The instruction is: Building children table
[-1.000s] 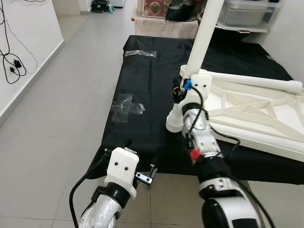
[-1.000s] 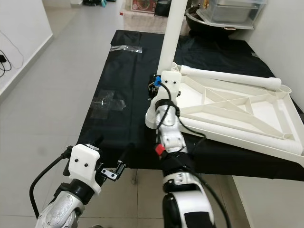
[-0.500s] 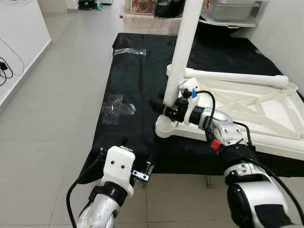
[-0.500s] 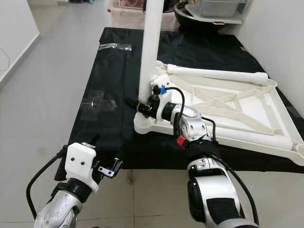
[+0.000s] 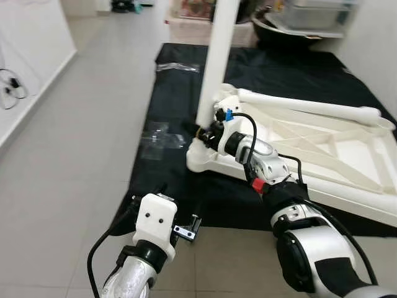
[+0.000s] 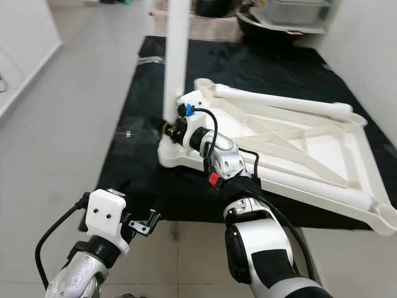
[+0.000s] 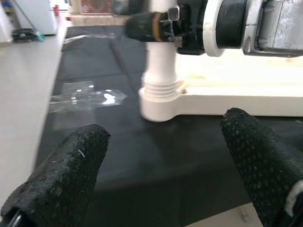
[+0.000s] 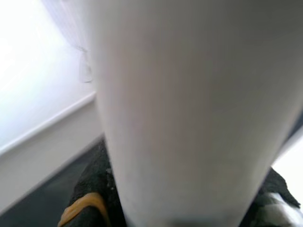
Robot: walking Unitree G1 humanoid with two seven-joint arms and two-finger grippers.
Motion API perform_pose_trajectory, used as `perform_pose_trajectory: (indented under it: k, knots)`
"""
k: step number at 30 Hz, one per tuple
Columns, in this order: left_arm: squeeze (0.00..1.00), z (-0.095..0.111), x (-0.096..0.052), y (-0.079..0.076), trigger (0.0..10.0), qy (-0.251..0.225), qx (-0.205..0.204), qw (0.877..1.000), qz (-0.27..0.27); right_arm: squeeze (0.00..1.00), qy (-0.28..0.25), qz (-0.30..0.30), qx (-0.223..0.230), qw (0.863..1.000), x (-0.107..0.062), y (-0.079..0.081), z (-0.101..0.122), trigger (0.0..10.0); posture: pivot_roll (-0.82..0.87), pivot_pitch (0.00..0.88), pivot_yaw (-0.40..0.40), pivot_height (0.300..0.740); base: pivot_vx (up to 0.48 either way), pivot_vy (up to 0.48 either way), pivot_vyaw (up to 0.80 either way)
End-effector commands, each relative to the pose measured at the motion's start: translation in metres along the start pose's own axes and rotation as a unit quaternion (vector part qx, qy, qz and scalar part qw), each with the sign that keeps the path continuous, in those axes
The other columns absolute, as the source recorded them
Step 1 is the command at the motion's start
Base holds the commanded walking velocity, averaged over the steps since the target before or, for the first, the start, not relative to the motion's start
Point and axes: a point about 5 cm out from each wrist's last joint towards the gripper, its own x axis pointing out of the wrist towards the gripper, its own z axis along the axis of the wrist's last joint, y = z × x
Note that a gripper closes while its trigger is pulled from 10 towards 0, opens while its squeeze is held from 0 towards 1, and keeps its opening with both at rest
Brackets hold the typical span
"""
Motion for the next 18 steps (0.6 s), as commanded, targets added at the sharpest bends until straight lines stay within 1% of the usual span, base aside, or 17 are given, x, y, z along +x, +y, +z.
perform_pose_trajectory:
  k: [1, 2, 3, 4, 5, 6, 8, 9, 10, 11, 12, 13, 14, 15, 16, 17, 18]
  knots:
    - [0.0, -0.002, -0.001, -0.001, 10.0, 0.002, 0.001, 1.0, -0.001, 0.0, -0.013, -0.06, -0.01, 0.998, -0.005, -0.017, 0.005, 0.0, 0.09, 0.101, -0.088, 0.74, 0.0, 0.0, 0.0]
    - [0.0, -0.002, -0.002, -0.001, 10.0, 0.003, 0.001, 1.0, -0.001, 0.0, 0.002, -0.175, -0.006, 0.985, -0.01, -0.028, 0.0, 0.0, 0.09, 0.099, -0.086, 0.74, 0.0, 0.0, 0.0]
    - [0.0, -0.003, -0.002, -0.001, 10.0, 0.003, 0.001, 1.0, -0.002, 0.0, 0.006, -0.209, -0.001, 0.978, -0.012, -0.031, 0.0, 0.0, 0.09, 0.099, -0.086, 0.74, 0.0, 0.0, 0.0]
    - [0.0, -0.003, -0.002, -0.001, 10.0, 0.003, 0.002, 1.0, -0.002, 0.0, 0.008, -0.23, 0.002, 0.973, -0.013, -0.032, -0.001, 0.0, 0.09, 0.099, -0.086, 0.74, 0.0, 0.0, 0.0]
    - [0.0, -0.003, -0.002, -0.001, 10.0, 0.003, 0.002, 1.0, -0.002, 0.0, 0.008, -0.23, 0.002, 0.973, -0.013, -0.032, -0.001, 0.0, 0.09, 0.099, -0.086, 0.74, 0.0, 0.0, 0.0]
    - [0.0, -0.003, -0.002, -0.001, 10.0, 0.004, 0.002, 1.0, -0.002, 0.0, 0.003, -0.299, 0.027, 0.954, -0.018, -0.032, -0.002, 0.0, 0.1, 0.097, -0.087, 0.74, 0.0, 0.0, 0.0]
    - [0.0, -0.003, -0.002, -0.001, 10.0, 0.003, 0.003, 1.0, -0.002, 0.0, -0.006, -0.348, 0.049, 0.936, -0.023, -0.027, -0.001, 0.0, 0.1, 0.095, -0.089, 0.74, 0.0, 0.0, 0.0]
    - [0.0, -0.003, -0.002, -0.001, 10.0, 0.003, 0.003, 1.0, -0.002, 0.0, -0.006, -0.348, 0.049, 0.936, -0.023, -0.027, -0.001, 0.0, 0.1, 0.095, -0.089, 0.74, 0.0, 0.0, 0.0]
    - [0.0, -0.003, -0.002, -0.001, 10.0, 0.003, 0.003, 1.0, -0.002, 0.0, -0.009, -0.355, 0.063, 0.933, -0.022, -0.021, -0.002, 0.0, 0.1, 0.096, -0.085, 0.74, 0.0, 0.0, 0.0]
    - [0.0, -0.003, -0.002, -0.001, 10.0, 0.003, 0.003, 1.0, -0.002, 0.0, -0.009, -0.355, 0.063, 0.933, -0.022, -0.021, -0.002, 0.0, 0.1, 0.096, -0.085, 0.74, 0.0, 0.0, 0.0]
    - [0.0, -0.003, -0.002, -0.001, 10.0, 0.003, 0.002, 1.0, -0.002, 0.0, -0.026, -0.334, 0.076, 0.939, -0.017, -0.007, 0.002, 6.2, 0.1, 0.093, -0.085, 0.74, 0.0, 0.0, 0.0]
    - [0.0, -0.003, -0.002, -0.001, 10.0, 0.003, 0.002, 1.0, -0.002, 0.0, -0.026, -0.334, 0.076, 0.939, -0.017, -0.007, 0.002, 6.2, 0.1, 0.093, -0.085, 0.74, 0.0, 0.0, 0.0]
    - [0.0, -0.003, -0.002, -0.001, 10.0, 0.003, 0.002, 1.0, -0.003, 0.0, -0.035, -0.318, 0.082, 0.944, -0.014, 0.0, 0.004, 6.2, 0.1, 0.094, -0.087, 0.74, 0.0, 0.0, 0.0]
    - [0.0, -0.003, -0.002, -0.001, 10.0, 0.003, 0.002, 1.0, -0.003, 0.0, -0.064, -0.285, 0.072, 0.954, -0.01, 0.008, 0.01, 10.0, 0.1, 0.093, -0.085, 0.74, 0.0, 0.0, 0.0]
    - [0.0, -0.003, -0.002, -0.001, 10.0, 0.003, 0.002, 1.0, -0.004, 0.0, -0.083, -0.263, 0.064, 0.959, -0.008, 0.014, 0.015, 10.0, 0.1, 0.093, -0.085, 0.74, 0.0, 0.0, 0.0]
    - [0.0, -0.003, -0.002, -0.001, 10.0, 0.003, 0.002, 1.0, -0.004, 0.47, -0.104, -0.245, 0.05, 0.963, -0.009, 0.016, 0.017, 10.0, 0.1, 0.095, -0.087, 0.74, 0.0, 0.0, 0.0]
    - [0.0, -0.003, -0.002, -0.001, 10.0, 0.003, 0.002, 1.0, -0.004, 0.47, -0.117, -0.235, 0.041, 0.964, -0.01, 0.017, 0.019, 10.0, 0.1, 0.095, -0.087, 0.74, 0.0, 0.0, 0.0]
